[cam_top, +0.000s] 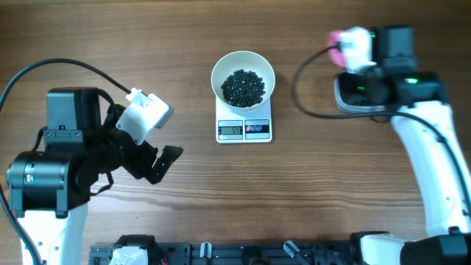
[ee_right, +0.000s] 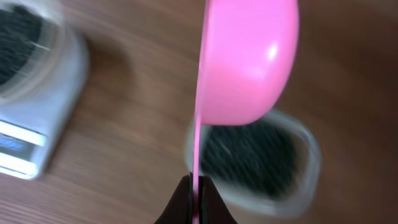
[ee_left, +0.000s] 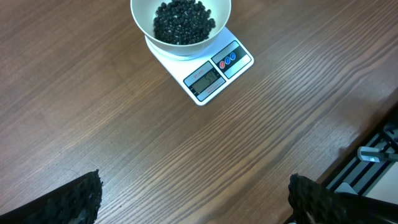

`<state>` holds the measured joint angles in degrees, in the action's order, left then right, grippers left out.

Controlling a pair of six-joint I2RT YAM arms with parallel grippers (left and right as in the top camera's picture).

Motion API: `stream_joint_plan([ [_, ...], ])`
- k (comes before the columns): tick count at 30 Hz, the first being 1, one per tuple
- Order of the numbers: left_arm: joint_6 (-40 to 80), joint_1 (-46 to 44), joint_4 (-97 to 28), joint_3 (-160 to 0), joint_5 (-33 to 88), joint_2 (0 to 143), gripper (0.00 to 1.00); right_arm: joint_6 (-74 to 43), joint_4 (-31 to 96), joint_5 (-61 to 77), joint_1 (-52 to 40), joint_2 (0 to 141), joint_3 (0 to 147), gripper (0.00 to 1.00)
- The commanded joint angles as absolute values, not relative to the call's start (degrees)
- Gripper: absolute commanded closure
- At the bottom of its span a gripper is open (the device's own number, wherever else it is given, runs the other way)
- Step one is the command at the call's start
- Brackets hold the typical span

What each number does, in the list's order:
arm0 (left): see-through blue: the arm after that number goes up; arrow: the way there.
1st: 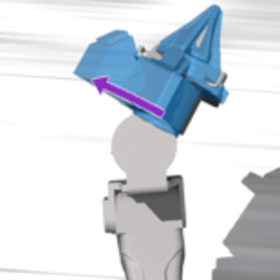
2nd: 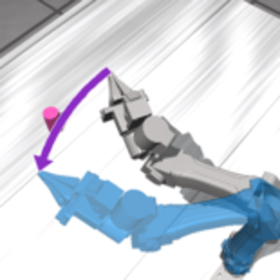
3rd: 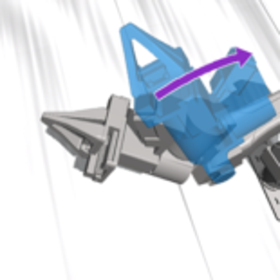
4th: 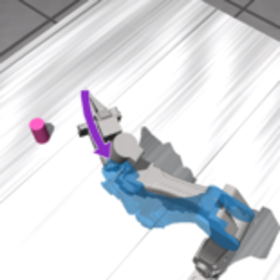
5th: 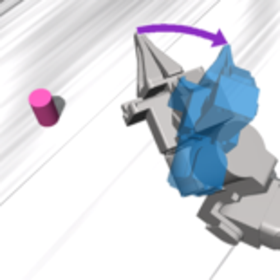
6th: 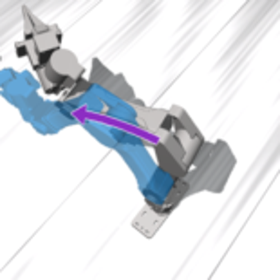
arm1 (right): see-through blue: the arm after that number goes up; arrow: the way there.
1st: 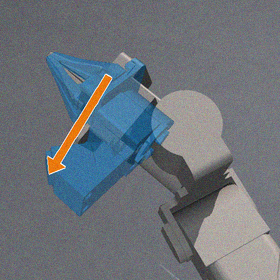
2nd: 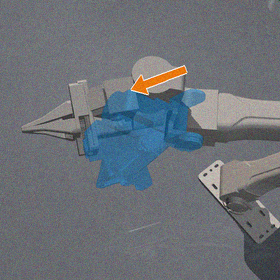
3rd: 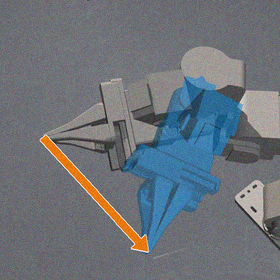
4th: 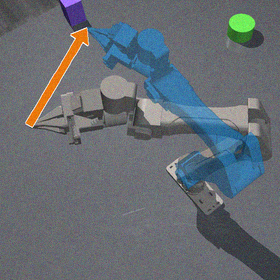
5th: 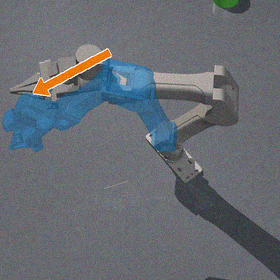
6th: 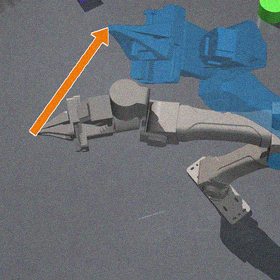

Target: Scoop item into bowl and weigh 150g on scale

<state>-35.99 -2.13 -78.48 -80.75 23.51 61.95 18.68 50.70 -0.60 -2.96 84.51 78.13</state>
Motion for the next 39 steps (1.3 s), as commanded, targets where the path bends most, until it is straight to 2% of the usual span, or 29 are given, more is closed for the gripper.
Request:
stream_joint_plan([
  [1,-37.1,-1.7,-78.5,-81.6,24.4,61.8,0.00,19.4,55.3,-6.6,3.0,85.2,78.4,0.96],
  [10,-37.1,-1.7,-78.5,-81.6,24.4,61.8,0.00,20.9,61.4,-6.4,5.3,93.7,78.3,0.96],
  [27,-37.1,-1.7,-78.5,-81.6,24.4,61.8,0.00,21.1,57.4,-7.6,5.3,106.5,78.3,0.96],
  [33,-37.1,-1.7,-78.5,-81.6,24.4,61.8,0.00,24.0,57.2,4.3,5.2,107.0,78.4,0.96],
  [39,-37.1,-1.7,-78.5,-81.6,24.4,61.8,0.00,24.4,58.1,6.0,5.2,107.0,78.4,0.96],
])
